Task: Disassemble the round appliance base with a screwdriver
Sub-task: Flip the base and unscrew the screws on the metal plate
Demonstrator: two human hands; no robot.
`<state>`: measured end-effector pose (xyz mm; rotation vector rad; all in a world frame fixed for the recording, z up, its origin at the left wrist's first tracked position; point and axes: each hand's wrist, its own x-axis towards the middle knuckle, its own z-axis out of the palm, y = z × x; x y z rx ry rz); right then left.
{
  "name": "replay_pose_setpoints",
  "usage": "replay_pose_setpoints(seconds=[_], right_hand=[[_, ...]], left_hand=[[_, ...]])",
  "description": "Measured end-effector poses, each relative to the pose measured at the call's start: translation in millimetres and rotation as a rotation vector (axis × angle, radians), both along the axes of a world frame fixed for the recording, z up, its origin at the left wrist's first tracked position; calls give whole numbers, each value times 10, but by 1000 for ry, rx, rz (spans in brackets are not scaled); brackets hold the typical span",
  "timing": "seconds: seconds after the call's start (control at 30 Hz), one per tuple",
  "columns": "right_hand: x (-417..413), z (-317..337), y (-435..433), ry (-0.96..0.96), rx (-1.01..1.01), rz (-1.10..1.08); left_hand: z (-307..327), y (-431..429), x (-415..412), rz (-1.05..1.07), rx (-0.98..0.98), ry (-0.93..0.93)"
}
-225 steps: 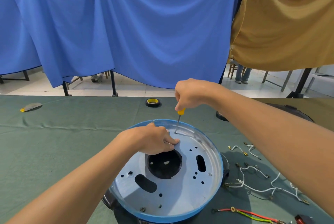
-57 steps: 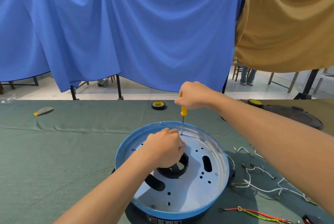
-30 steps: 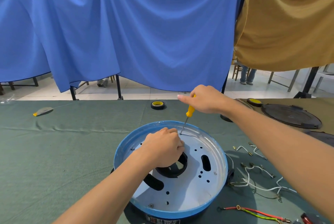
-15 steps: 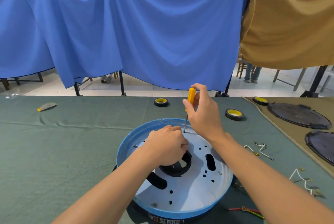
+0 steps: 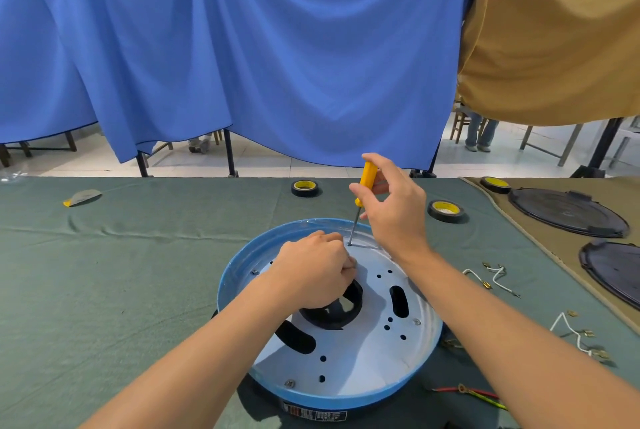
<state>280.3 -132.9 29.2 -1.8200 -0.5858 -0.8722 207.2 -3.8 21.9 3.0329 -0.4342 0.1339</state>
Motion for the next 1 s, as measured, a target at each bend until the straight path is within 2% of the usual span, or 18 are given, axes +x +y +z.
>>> replay_pose_setpoints(seconds=[0.13, 0.33, 0.43, 0.63, 0.83, 1.0], right_hand=[[-7, -25, 8, 22, -26, -25], [-15, 2, -18, -48, -17, -64], [-17, 6, -6, 15, -5, -73], [-37, -14, -4, 104, 3, 66], [-28, 28, -33, 32, 74, -68], [-44, 42, -40, 114, 73, -7]], left_hand=[[-4, 4, -6, 5, -8, -1], [-8, 8, -1, 7, -2, 8], [-9, 15, 8, 9, 2, 13], [-5, 11, 13, 9, -3, 22], [8, 7, 9, 9, -1, 25], [13, 9, 7, 9, 1, 26]])
